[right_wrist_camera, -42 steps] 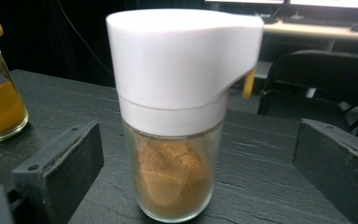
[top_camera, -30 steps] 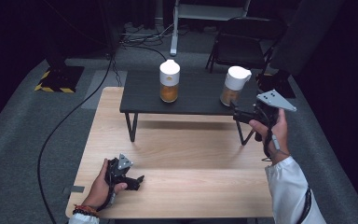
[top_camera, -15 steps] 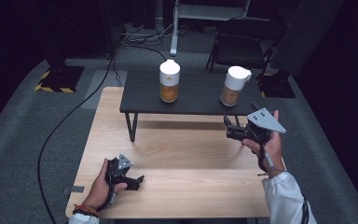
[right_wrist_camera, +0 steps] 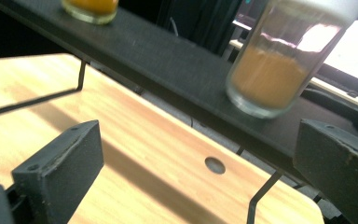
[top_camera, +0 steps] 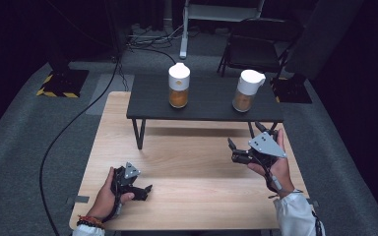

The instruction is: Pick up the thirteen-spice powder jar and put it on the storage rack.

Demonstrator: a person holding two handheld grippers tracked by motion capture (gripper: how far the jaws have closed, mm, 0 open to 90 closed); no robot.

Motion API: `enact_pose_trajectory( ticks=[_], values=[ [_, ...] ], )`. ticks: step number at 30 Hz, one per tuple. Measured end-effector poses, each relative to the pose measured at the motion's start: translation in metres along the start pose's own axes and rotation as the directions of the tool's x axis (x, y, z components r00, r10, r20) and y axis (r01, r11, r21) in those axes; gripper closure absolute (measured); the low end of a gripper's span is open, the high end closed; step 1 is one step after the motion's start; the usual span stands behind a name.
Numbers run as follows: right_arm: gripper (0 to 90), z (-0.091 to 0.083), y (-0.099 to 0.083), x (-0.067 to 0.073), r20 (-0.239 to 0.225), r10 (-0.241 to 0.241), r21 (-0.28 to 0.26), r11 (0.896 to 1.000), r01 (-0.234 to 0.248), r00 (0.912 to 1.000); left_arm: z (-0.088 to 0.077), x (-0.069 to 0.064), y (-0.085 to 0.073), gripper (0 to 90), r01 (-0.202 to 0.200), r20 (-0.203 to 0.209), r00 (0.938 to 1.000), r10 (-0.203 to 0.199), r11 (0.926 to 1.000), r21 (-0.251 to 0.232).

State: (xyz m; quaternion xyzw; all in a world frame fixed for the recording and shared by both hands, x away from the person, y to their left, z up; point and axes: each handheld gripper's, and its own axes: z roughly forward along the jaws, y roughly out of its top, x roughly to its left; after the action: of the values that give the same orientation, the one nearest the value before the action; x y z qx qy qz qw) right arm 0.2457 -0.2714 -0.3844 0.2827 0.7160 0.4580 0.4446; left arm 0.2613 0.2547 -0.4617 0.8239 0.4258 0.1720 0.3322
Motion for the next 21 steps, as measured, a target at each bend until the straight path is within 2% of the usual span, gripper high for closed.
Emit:
enact_pose_trajectory(
  ticks=[4,8,13,21],
  values=[
    [1.4,0.000,-0.011,0.000,-0.028,-0.003,0.009,1.000,0.003,0.9996,0.000,0.000,0.000,0.0,0.000,0.000,1.0000,0.000,1.0000,0.000],
    [1.4,0.002,-0.020,0.003,-0.045,-0.040,0.030,0.999,0.041,0.9982,0.000,0.000,0.000,0.0,0.000,0.000,1.0000,0.000,1.0000,0.000],
    [1.4,0.003,-0.031,0.007,-0.061,-0.063,0.059,0.996,0.067,0.9961,0.000,0.000,0.000,0.0,0.000,0.000,1.0000,0.000,1.0000,0.000],
    [1.4,0.007,-0.051,0.016,-0.074,-0.110,0.113,0.987,0.118,0.9911,0.000,0.000,0.000,0.0,-0.001,0.000,1.0000,0.001,1.0000,0.000]
  ],
)
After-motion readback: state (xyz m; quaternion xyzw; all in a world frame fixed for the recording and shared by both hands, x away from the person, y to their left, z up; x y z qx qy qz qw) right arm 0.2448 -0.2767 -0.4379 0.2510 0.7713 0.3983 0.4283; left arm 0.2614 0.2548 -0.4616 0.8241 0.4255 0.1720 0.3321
